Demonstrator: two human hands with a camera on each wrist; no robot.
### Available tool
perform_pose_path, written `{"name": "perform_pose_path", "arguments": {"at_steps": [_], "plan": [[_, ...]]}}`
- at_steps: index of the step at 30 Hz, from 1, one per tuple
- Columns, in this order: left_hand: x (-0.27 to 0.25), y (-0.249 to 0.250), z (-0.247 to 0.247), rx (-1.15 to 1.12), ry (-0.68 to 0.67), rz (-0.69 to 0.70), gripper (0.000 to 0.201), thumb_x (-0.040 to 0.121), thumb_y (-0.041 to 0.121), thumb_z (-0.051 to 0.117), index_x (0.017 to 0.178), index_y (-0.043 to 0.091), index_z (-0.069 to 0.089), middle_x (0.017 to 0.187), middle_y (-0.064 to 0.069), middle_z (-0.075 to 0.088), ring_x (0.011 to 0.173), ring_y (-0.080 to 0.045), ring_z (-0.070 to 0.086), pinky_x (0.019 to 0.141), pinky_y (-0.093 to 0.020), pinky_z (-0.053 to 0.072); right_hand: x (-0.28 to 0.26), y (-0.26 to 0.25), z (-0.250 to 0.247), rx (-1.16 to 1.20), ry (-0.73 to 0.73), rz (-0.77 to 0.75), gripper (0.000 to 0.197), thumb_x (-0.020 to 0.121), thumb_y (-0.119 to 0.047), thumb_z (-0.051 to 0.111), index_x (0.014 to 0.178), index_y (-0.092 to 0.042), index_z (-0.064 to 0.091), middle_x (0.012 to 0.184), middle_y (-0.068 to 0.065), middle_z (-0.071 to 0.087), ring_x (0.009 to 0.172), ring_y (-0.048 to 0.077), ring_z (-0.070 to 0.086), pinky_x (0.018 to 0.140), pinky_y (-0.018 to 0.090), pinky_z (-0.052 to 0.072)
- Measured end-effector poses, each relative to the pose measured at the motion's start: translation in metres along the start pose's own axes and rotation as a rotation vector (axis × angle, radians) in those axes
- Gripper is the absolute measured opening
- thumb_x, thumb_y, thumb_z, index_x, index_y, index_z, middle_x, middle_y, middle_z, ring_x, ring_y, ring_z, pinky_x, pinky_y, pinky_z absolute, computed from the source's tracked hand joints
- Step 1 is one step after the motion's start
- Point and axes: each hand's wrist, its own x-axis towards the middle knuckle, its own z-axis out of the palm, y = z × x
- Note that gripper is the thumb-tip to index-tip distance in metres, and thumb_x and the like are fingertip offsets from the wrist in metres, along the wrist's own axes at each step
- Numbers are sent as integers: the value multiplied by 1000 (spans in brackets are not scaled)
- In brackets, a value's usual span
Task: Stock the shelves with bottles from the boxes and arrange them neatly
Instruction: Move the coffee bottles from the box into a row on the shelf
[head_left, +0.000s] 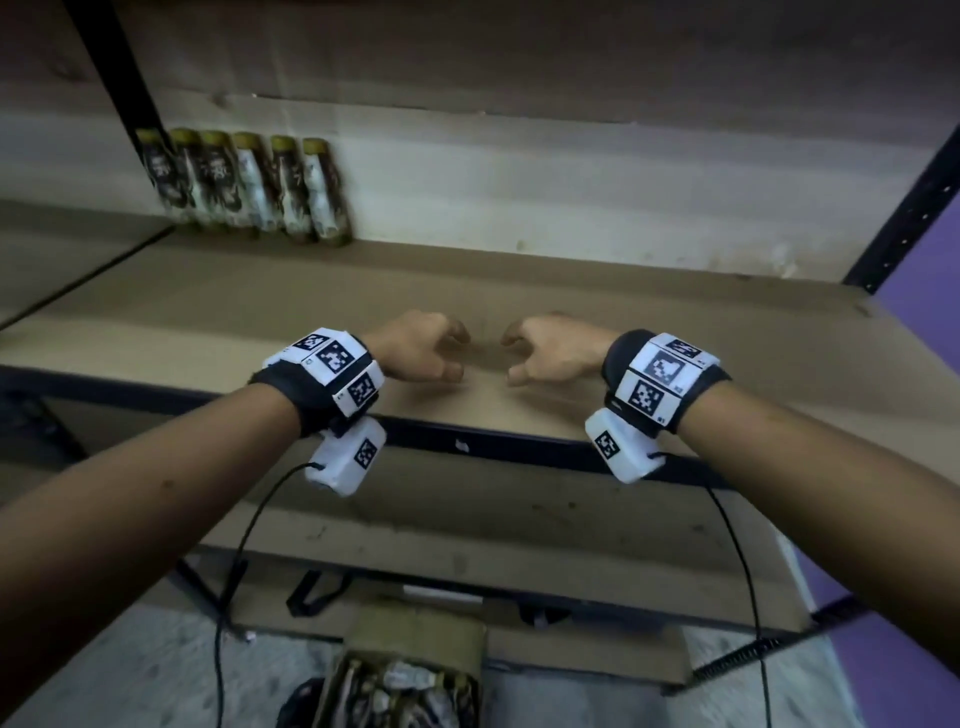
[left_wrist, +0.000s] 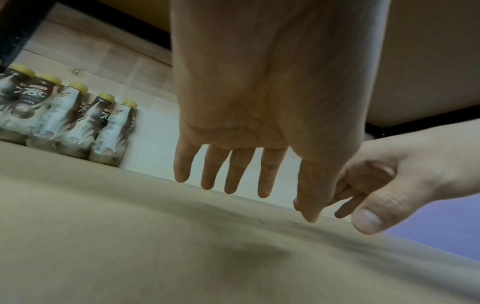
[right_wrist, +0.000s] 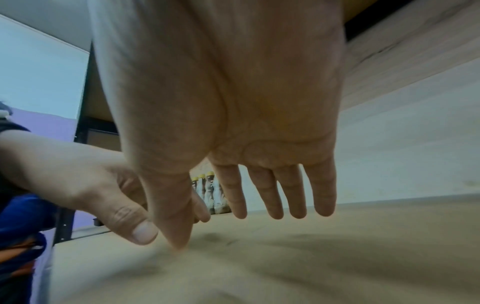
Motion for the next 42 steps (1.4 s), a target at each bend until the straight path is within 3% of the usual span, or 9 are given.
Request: {"name": "perform_pose_path", "arguments": {"at_steps": [3,7,14,20,27,34,37,40,42], "plan": [[-18,5,11,16,4,24,56,88,36,65,139,18,50,140,-3,54,128,-22,49,107,-32,38,-19,-5,11,83,-4,-4,65,90,-37,67,146,-12,43,146,7,50,130,25,49,102,33,41],[-33,-1,19,28,-2,27,55,87,41,65,136,23,51,133,-8,58,121,-25,53,95,-27,41,-36,-14,29,139,45,27,63,89,-37,67,144,-14,47,145,5,51,131,24,49,105,33,40],[-80,-35,40,18,18,178,51,85,42,66,129,20,55,123,-3,63,115,-24,55,94,-34,45,-54,-59,63,191,116,142,61,85,-45,69,139,-21,51,140,2,55,128,21,51,103,32,41],[-138,-72,70,32,85,282,50,86,46,62,130,24,54,130,3,55,123,-19,48,96,-40,45,-70,-123,103,316,297,217,26,85,-36,69,106,-22,69,102,-2,67,98,17,61,84,30,49],[-163,-109,151,-93,-181,117,44,84,46,62,125,30,57,124,-5,62,112,-25,57,89,-43,51,-63,-162,200,378,42,285,22,86,-37,69,103,-23,68,100,-6,62,92,14,59,69,25,41],[-183,-140,273,-90,-587,-28,45,90,42,60,128,20,55,125,-7,58,103,-26,60,80,-35,52,-60,-164,335,438,-366,271,26,90,-36,66,108,-16,64,101,-3,55,93,17,53,77,29,43],[-190,-149,331,-160,-707,-84,36,93,35,57,124,17,58,127,-8,58,103,-27,59,77,-33,49,-66,-157,395,530,-491,280,14,91,-30,65,97,-17,66,96,-4,55,94,19,53,76,26,39],[-195,-156,393,-216,-820,-140,32,93,26,57,120,9,61,123,-12,59,104,-31,58,80,-35,50,-70,-145,457,583,-575,326,29,93,-27,63,114,-8,66,117,6,63,105,25,59,86,31,48],[-200,-164,438,-271,-856,-175,27,92,26,58,113,9,63,118,-11,62,102,-32,59,84,-38,51,-73,-137,499,622,-615,364,33,94,-25,61,113,2,65,116,19,66,103,32,62,90,40,51]]}}
